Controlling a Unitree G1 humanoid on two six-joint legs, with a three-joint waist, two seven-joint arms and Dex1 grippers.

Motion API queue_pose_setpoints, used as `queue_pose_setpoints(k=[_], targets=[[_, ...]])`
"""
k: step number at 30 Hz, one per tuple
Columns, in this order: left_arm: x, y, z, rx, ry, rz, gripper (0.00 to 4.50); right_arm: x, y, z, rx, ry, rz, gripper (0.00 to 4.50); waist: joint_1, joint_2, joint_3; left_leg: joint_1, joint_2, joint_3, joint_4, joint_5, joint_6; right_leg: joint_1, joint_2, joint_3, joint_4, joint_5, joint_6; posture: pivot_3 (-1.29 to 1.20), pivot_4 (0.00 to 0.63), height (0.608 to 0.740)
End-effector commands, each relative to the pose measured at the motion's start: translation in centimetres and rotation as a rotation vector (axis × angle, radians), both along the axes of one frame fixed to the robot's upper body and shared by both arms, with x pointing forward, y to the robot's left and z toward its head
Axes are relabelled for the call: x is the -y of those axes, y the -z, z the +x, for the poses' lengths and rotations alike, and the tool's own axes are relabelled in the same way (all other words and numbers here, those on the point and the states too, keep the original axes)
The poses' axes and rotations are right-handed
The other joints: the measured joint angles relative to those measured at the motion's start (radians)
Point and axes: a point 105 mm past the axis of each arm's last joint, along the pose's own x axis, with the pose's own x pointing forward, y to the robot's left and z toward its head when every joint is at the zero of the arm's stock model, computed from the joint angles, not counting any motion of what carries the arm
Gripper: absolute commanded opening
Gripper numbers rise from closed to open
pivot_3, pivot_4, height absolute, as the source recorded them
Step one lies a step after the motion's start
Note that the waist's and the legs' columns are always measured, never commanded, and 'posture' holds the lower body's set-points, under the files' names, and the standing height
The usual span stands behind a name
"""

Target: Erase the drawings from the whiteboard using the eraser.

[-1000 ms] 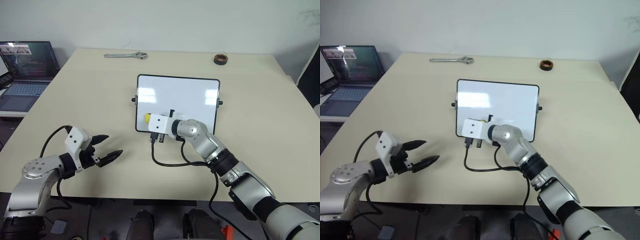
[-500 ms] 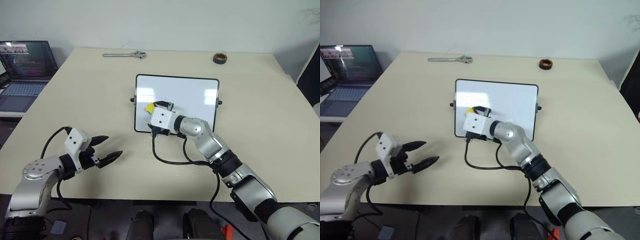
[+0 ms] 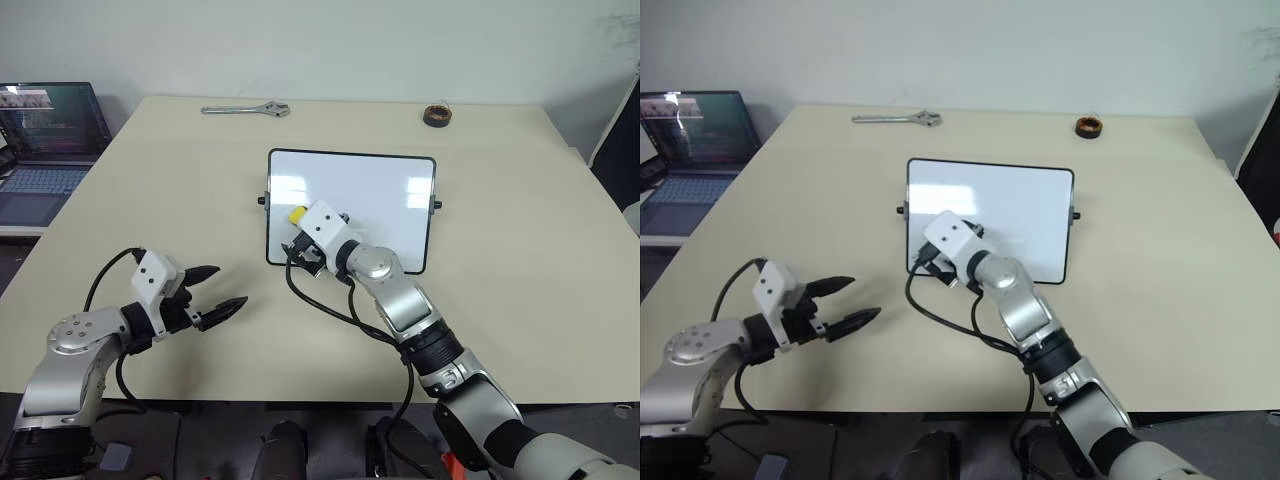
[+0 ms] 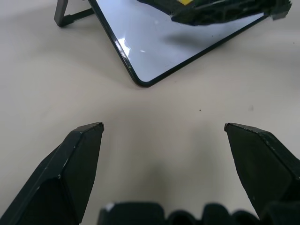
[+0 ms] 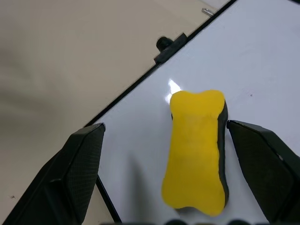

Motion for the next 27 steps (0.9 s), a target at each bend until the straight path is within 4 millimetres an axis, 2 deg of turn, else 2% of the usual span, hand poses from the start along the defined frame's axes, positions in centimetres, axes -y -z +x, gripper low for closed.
queue_pose_setpoints(k=[1, 2, 5, 12, 13, 16, 19, 22, 25, 27], targets=[[0.8, -1.9, 0.2, 0.062, 0.037, 0.010, 4.50, -0.1, -1.5, 0.9, 0.064, 0.038, 0.027, 4.47, -0.001, 0.000, 0.000, 0.000, 0.000, 0.000, 0.000, 0.000, 0.000, 0.000, 0.000, 0.000, 0.000, 0.000, 0.000, 0.00, 0.150, 0.740], [0.9, -2.0, 0.2, 0.065, 0.040, 0.010, 4.50, -0.1, -1.5, 1.1, 0.070, 0.047, 0.030, 4.47, -0.002, 0.000, 0.000, 0.000, 0.000, 0.000, 0.000, 0.000, 0.000, 0.000, 0.000, 0.000, 0.000, 0.000, 0.000, 0.00, 0.150, 0.740], [1.2, -2.3, 0.2, 0.071, 0.044, 0.010, 4.50, 0.1, -1.7, 1.5, 0.093, 0.064, 0.034, 3.92, -0.003, 0.000, 0.000, 0.000, 0.000, 0.000, 0.000, 0.000, 0.000, 0.000, 0.000, 0.000, 0.000, 0.000, 0.000, 0.00, 0.150, 0.740], [1.6, -2.7, 0.3, 0.076, 0.049, 0.011, 4.50, 0.5, -3.0, 1.8, 0.160, 0.076, 0.062, 1.37, -0.007, 0.000, 0.000, 0.000, 0.000, 0.000, 0.000, 0.000, 0.000, 0.000, 0.000, 0.000, 0.000, 0.000, 0.000, 0.00, 0.150, 0.740], [1.6, -2.7, 0.3, 0.076, 0.050, 0.011, 4.50, 0.6, -3.2, 1.8, 0.171, 0.074, 0.064, 1.12, -0.007, 0.000, 0.000, 0.000, 0.000, 0.000, 0.000, 0.000, 0.000, 0.000, 0.000, 0.000, 0.000, 0.000, 0.000, 0.00, 0.150, 0.740], [2.0, -3.0, 0.4, 0.084, 0.060, 0.007, 4.50, 0.7, -4.4, 1.0, 0.214, 0.042, 0.081, 1.04, -0.007, 0.000, 0.000, 0.000, 0.000, 0.000, 0.000, 0.000, 0.000, 0.000, 0.000, 0.000, 0.000, 0.000, 0.000, 0.00, 0.150, 0.740], [2.7, -3.4, 0.4, 0.097, 0.077, 0.001, 4.50, 1.6, -6.1, -0.1, 0.255, 0.014, 0.119, 1.04, -0.007, 0.000, 0.000, -0.001, 0.000, 0.000, 0.000, 0.000, 0.000, -0.001, 0.000, 0.000, 0.000, 0.000, 0.000, 0.00, 0.150, 0.740], [4.0, -3.8, 0.1, 0.099, 0.129, 0.010, 4.50, 3.8, -7.4, -1.7, 0.272, -0.026, 0.144, 1.04, -0.003, 0.000, 0.000, -0.002, 0.001, 0.000, 0.000, 0.000, 0.000, -0.001, 0.000, 0.000, -0.002, 0.000, 0.000, 0.00, 0.150, 0.740], [5.6, -4.1, -0.3, 0.091, 0.196, 0.014, 4.50, 6.1, -6.6, -3.4, 0.155, -0.059, 0.155, 1.04, 0.003, 0.000, 0.000, -0.002, 0.001, 0.000, 0.000, 0.000, 0.000, 0.000, -0.001, 0.000, -0.003, 0.000, 0.000, 0.00, 0.150, 0.740], [7.1, -4.7, -0.6, 0.094, 0.262, 0.005, 4.50, 9.1, -5.8, -3.9, 0.093, 0.018, 0.146, 1.04, 0.008, 0.000, 0.000, -0.002, 0.000, 0.000, 0.000, 0.000, 0.000, 0.001, -0.001, 0.000, -0.003, 0.000, 0.000, 0.00, 0.150, 0.740]])
